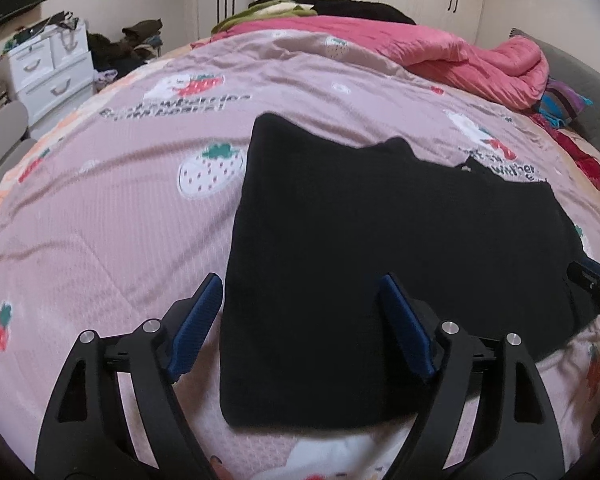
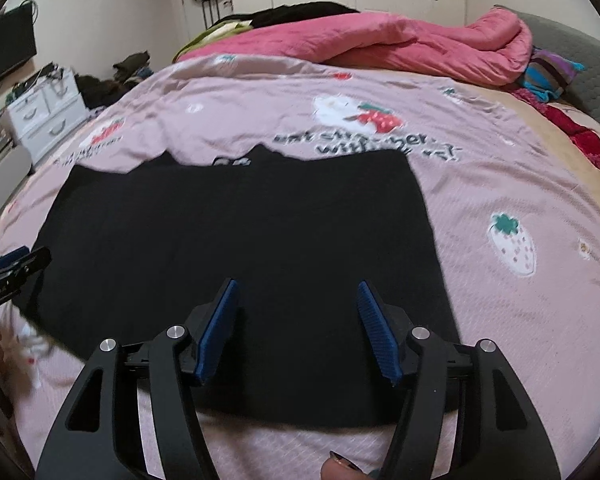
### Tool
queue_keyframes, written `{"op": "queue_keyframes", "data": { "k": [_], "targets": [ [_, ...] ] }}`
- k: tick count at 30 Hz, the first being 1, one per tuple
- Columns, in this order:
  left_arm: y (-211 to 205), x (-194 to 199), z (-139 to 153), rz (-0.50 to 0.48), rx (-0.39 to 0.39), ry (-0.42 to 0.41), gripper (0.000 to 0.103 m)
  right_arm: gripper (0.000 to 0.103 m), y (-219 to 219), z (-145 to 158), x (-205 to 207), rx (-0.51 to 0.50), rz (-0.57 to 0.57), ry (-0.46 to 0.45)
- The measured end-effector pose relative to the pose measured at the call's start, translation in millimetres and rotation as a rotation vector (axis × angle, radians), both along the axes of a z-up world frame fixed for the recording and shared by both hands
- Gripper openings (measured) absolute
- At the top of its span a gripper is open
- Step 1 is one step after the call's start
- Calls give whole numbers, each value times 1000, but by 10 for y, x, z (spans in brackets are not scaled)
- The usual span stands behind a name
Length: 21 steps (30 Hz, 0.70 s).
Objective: Fold small clothes
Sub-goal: 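Move both open grippers to the side edge of the folded shirt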
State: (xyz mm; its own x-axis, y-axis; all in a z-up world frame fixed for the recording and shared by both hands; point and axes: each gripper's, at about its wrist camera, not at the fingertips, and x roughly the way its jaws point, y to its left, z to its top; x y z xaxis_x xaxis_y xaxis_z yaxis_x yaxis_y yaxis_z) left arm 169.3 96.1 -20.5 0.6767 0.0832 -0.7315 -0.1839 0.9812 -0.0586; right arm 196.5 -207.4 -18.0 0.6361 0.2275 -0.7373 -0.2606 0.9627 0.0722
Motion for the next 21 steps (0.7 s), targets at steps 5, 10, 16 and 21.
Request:
{"op": "queue_keyframes", "data": {
  "k": [5, 10, 16, 21],
  "targets": [
    [7, -123, -53, 10, -22, 5, 79, 69, -31, -107, -48, 18, -16, 50],
    [30, -225, -108, 13, -38, 21, 82, 75, -70, -160, -121, 33, -19, 77],
    [184, -316, 7, 59, 12, 5, 86, 85, 17, -100, -309, 3, 28, 31],
    [351, -343, 35, 106, 6, 0, 93, 90, 222, -19, -492, -2, 107, -21]
  ]
}}
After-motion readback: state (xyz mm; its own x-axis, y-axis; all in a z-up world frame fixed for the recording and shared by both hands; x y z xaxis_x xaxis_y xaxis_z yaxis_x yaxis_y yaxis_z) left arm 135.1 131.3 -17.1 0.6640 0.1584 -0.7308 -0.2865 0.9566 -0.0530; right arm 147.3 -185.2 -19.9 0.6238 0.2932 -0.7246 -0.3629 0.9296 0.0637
